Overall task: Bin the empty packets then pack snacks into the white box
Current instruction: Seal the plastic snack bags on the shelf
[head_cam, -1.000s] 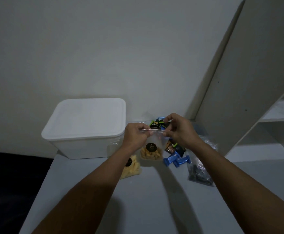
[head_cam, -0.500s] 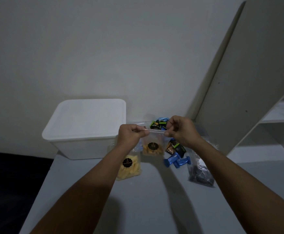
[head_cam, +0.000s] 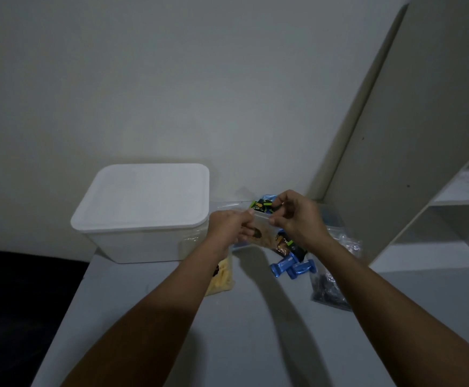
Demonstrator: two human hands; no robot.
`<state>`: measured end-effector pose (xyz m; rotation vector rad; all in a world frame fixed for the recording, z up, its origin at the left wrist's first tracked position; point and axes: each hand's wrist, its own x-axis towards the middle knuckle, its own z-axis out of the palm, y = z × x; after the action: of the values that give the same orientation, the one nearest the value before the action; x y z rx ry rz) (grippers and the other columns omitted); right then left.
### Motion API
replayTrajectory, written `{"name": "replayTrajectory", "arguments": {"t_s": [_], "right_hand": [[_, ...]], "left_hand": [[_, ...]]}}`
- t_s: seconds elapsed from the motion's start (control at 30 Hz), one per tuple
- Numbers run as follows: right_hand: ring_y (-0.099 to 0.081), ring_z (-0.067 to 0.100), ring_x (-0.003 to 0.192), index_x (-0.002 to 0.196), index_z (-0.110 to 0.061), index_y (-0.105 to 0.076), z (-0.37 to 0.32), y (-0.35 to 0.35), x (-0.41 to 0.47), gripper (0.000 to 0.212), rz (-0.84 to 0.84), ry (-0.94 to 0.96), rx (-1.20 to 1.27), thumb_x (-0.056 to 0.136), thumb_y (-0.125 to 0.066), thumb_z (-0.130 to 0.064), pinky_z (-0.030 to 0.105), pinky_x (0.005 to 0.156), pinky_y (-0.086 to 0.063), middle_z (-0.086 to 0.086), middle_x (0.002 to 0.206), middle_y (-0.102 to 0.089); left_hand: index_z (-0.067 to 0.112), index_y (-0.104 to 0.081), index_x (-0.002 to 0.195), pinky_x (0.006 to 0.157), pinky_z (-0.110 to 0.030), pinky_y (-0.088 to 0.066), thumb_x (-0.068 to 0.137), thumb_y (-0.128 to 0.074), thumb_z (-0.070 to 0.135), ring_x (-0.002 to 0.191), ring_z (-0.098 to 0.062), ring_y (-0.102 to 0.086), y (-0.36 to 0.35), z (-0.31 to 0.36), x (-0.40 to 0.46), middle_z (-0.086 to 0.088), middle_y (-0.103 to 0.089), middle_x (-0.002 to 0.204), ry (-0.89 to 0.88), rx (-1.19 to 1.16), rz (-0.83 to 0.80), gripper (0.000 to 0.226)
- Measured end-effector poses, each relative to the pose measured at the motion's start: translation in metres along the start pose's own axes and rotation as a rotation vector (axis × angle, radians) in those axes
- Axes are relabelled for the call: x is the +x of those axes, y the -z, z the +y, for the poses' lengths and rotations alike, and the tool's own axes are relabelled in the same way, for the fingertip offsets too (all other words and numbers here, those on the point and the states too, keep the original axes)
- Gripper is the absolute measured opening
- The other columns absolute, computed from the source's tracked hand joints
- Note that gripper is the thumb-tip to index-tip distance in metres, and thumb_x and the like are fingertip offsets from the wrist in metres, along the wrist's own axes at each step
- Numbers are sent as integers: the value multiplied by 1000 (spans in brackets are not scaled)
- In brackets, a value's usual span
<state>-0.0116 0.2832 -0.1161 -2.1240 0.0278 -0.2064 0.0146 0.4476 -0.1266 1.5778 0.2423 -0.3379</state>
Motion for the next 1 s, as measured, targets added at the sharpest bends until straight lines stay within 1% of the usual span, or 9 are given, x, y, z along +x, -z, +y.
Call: {"name": "replayTrajectory", "arguments": {"t_s": [0.07,0.17,0.33,0.47,0.6,0.77,0.83,0.93,1.0], "right_hand": [[-70,16,75,84,-27,-57,1,0,-1,38,-15,-13,48,74,-77,4,31,74,-58,3,73,-70],[-69,11,72,87,-25,-57,0,0,-3,38,-44,-39,106,74,-76,6,23,70,-57,3,73,-69],[-70,19,74,84,-25,-57,3,-3,-5,40,-30,-23,146,73,-76,8,25,72,-58,11,73,-70],[-71,18,74,85,-25,-57,9,-7,-5,40,-24,-16,134,72,-77,7,25,71,-57,8,72,-70],[-70,10,71,94,-17,-59,11,-8,-6,36,-38,-19,153,72,-77,7,17,69,-56,9,75,-72],[-71,16,74,101,-17,-62,15,-8,-8,33,-110,-60,158,75,-79,-5,26,63,-58,8,82,-73],[-69,12,66,101,-14,-63,16,-9,-9,28,-82,-85,141,78,-78,-8,24,56,-57,7,77,-72],[-64,2,56,99,-12,-63,18,-9,-8,25,-63,-94,120,79,-75,-3,14,52,-50,11,72,-71],[-66,6,58,96,-16,-62,19,-9,-8,24,-62,-100,99,80,-74,-2,15,52,-50,12,73,-71]], "left_hand": [[1,-71,88,61,-29,-54,83,-68,12,59,-16,-64,-1,1,0,-11,-71,75,31,-57,1,12],[1,-71,84,68,-32,-55,82,-66,9,66,-20,-65,0,2,0,-11,-70,74,55,-76,21,9],[6,-66,73,60,-29,-55,82,-67,24,61,-20,-65,-1,1,0,-7,-65,63,149,-88,16,20],[3,-66,87,63,-32,-57,85,-63,9,66,-19,-64,2,-2,3,-9,-65,74,170,-89,-24,7],[0,-65,100,72,-38,-59,83,-61,4,69,-19,-65,4,-6,6,-11,-67,79,157,-122,-37,18],[-5,-63,94,64,-32,-61,82,-59,-2,74,-24,-65,0,-7,4,-17,-64,80,141,-220,-65,13],[-3,-62,85,73,-35,-61,83,-59,-5,77,-26,-66,-2,-9,2,-19,-64,79,118,-220,-94,4],[-2,-64,78,83,-41,-58,83,-59,-9,80,-29,-68,-2,-13,3,-21,-66,81,81,-146,-93,9],[0,-63,76,84,-42,-57,81,-61,-9,77,-27,-69,-1,-15,2,-18,-68,80,53,-74,-75,11]]}}
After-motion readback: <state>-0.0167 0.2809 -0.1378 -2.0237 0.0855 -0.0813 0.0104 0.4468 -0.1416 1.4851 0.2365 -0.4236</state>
